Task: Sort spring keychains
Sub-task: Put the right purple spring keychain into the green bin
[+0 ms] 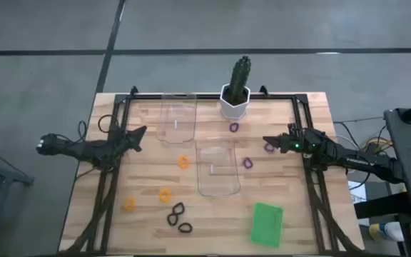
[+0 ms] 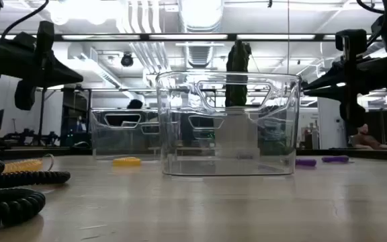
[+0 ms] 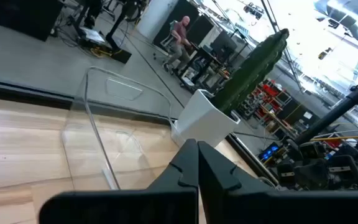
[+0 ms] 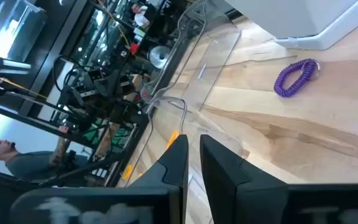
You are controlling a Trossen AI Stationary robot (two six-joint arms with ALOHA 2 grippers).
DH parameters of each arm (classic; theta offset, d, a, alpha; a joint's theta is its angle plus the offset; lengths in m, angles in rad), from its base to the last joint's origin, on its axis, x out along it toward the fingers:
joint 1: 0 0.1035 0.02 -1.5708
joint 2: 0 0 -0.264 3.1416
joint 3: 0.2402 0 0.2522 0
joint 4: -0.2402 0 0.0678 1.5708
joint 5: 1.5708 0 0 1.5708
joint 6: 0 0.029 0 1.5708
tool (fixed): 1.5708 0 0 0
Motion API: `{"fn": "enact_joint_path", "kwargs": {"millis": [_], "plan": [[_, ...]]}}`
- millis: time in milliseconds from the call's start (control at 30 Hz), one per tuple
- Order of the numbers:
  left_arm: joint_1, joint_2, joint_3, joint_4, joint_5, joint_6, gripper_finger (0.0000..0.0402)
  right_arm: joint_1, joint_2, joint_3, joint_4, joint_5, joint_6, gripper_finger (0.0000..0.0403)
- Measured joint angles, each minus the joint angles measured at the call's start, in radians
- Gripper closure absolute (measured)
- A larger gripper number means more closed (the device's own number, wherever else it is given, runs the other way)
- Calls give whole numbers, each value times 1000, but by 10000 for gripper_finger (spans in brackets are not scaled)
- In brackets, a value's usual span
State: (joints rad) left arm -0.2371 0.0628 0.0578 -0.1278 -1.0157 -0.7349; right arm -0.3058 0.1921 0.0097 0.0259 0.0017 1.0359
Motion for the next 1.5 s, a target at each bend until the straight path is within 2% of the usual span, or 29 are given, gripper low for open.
{"fn": "enact_joint_path", "kwargs": {"millis": [267,367,600,900,1033,1233,1333,1500], "plan": [[0,0,0,0,0,-2,402,0,0,2,61,-6,14,365],[0,0,0,0,0,-2,402,0,5,48,11,-29,11,365],[0,0,0,0,0,-3,402,0,101,289,-393,-56,-92,365],[0,0,0,-1,0,-3,402,0,344,542,-826,-54,-218,362],[0,0,0,-1,0,-14,402,0,470,592,-861,-58,-249,338],[0,0,0,0,0,-27,402,0,656,609,-879,-66,-280,271],[0,0,0,0,0,-27,402,-2,742,609,-956,-65,-276,243],[0,0,0,4,1,-29,402,-3,847,608,-1007,-49,-294,228]]}}
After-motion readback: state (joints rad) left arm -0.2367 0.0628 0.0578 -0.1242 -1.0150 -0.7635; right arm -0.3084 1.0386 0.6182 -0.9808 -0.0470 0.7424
